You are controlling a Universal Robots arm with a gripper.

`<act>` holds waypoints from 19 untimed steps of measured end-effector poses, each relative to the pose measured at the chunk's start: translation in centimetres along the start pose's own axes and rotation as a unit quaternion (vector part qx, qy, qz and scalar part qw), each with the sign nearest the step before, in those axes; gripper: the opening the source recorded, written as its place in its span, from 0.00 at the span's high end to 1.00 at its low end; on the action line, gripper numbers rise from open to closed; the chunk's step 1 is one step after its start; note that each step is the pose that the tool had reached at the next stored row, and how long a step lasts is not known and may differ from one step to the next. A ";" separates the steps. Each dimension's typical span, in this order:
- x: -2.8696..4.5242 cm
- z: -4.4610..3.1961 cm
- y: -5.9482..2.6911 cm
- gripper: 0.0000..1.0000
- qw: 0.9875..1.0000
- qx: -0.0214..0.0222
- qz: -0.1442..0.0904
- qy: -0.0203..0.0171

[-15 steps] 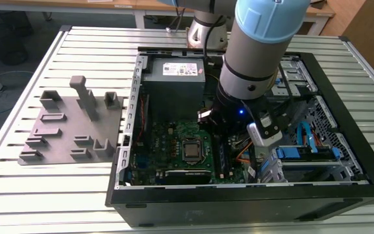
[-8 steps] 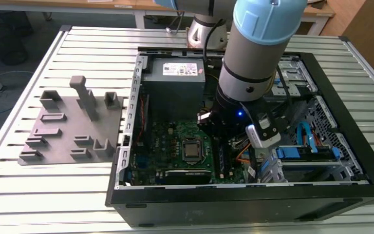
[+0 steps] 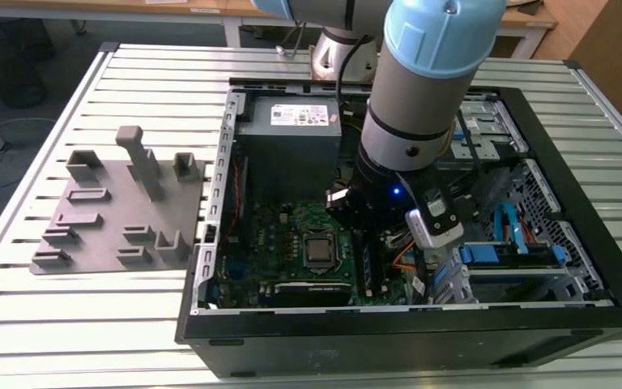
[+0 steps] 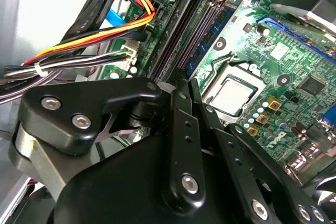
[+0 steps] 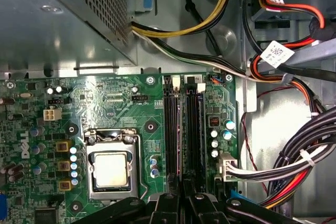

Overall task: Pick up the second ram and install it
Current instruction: 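Insert the second ram into the second slot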

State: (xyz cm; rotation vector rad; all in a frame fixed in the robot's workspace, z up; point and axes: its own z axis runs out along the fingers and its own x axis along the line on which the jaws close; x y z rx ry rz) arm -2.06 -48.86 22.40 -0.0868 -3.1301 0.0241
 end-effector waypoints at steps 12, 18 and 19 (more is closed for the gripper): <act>0.02 0.25 0.36 0.86 1.000 0.005 0.001 0.000; 0.02 0.33 0.51 0.86 1.000 0.006 0.002 0.000; 0.02 0.35 0.53 0.86 1.000 0.006 0.002 0.000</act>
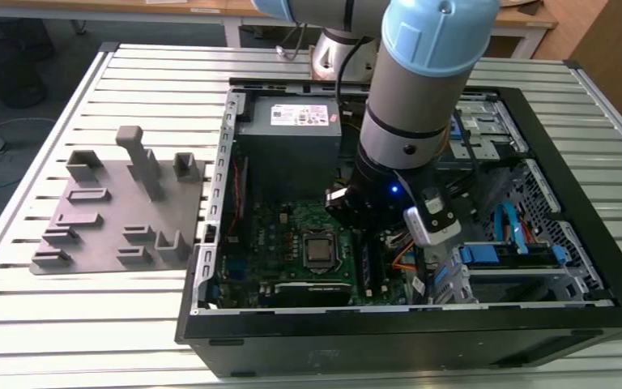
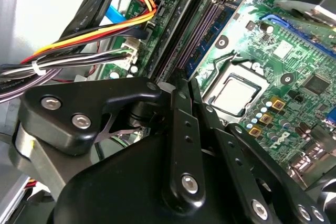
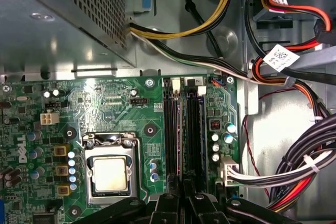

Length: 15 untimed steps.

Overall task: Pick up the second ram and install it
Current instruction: 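Insert the second ram into the second slot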

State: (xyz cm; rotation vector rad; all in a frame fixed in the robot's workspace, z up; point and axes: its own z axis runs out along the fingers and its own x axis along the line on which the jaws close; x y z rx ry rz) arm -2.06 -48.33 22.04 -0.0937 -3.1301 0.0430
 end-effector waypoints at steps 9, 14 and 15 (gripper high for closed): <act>0.10 0.21 0.08 0.86 1.000 0.000 -0.007 0.000; 0.13 0.29 0.51 0.86 1.000 0.001 -0.008 0.000; 0.13 0.31 0.58 0.86 1.000 0.001 -0.008 0.000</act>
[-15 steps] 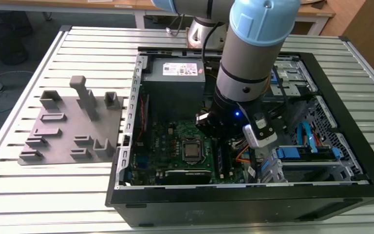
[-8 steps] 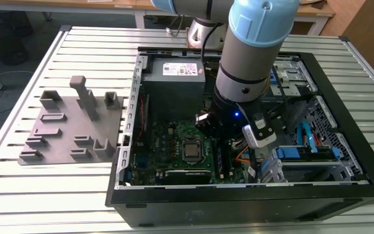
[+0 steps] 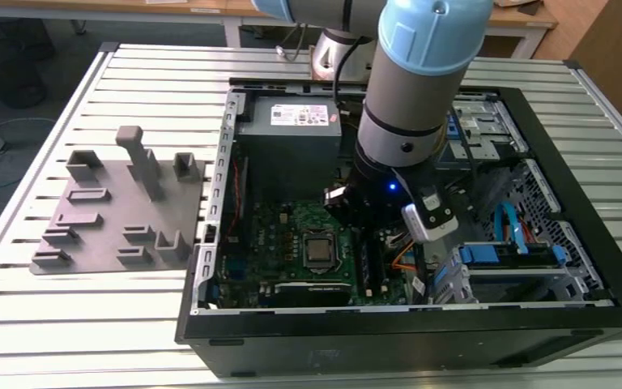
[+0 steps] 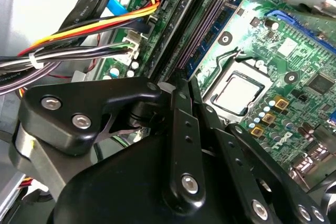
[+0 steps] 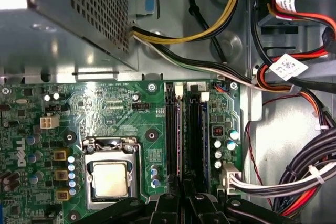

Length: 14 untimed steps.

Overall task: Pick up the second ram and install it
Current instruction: 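Insert the second ram into the second slot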

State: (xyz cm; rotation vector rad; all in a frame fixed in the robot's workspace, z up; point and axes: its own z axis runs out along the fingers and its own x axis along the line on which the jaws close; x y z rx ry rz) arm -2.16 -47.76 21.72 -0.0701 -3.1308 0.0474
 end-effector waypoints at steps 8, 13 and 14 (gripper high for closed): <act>0.23 0.09 0.02 0.86 1.000 0.002 0.000 0.000; 0.32 0.16 0.02 0.86 1.000 0.002 -0.001 0.000; 0.33 0.17 0.02 0.86 1.000 0.002 -0.002 0.000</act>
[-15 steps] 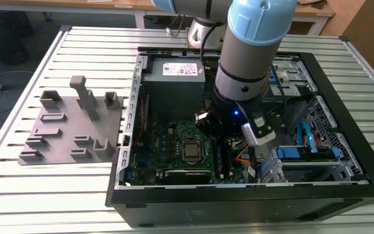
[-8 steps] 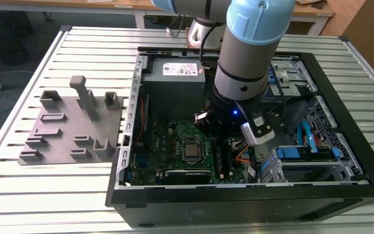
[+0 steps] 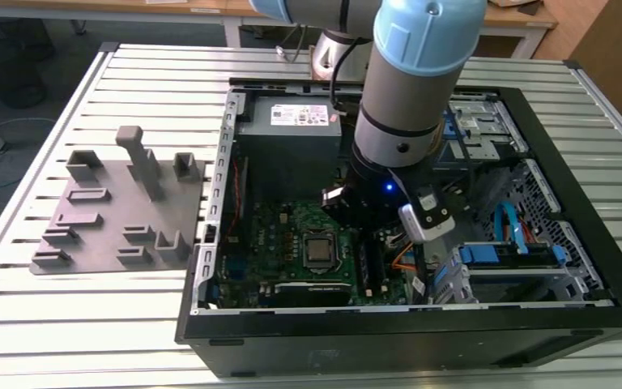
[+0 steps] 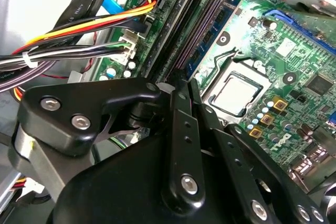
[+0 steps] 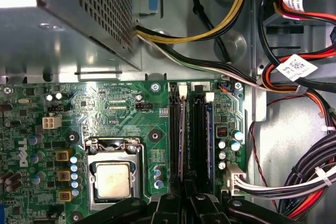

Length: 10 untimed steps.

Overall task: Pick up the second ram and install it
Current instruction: 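Insert the second ram into the second slot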

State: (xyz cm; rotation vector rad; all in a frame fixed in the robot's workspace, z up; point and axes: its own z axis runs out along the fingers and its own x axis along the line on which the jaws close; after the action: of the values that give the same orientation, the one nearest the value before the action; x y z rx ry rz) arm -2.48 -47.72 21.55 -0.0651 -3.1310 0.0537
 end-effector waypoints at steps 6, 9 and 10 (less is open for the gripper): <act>0.00 0.10 0.00 0.86 1.000 0.000 0.000 0.000; -0.01 0.21 0.01 0.86 1.000 0.000 0.000 0.000; -0.01 0.22 0.01 0.86 1.000 0.000 0.000 0.000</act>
State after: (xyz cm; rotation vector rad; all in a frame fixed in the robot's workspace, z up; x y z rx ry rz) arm -2.48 -47.72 21.32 -0.0648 -3.1311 0.0547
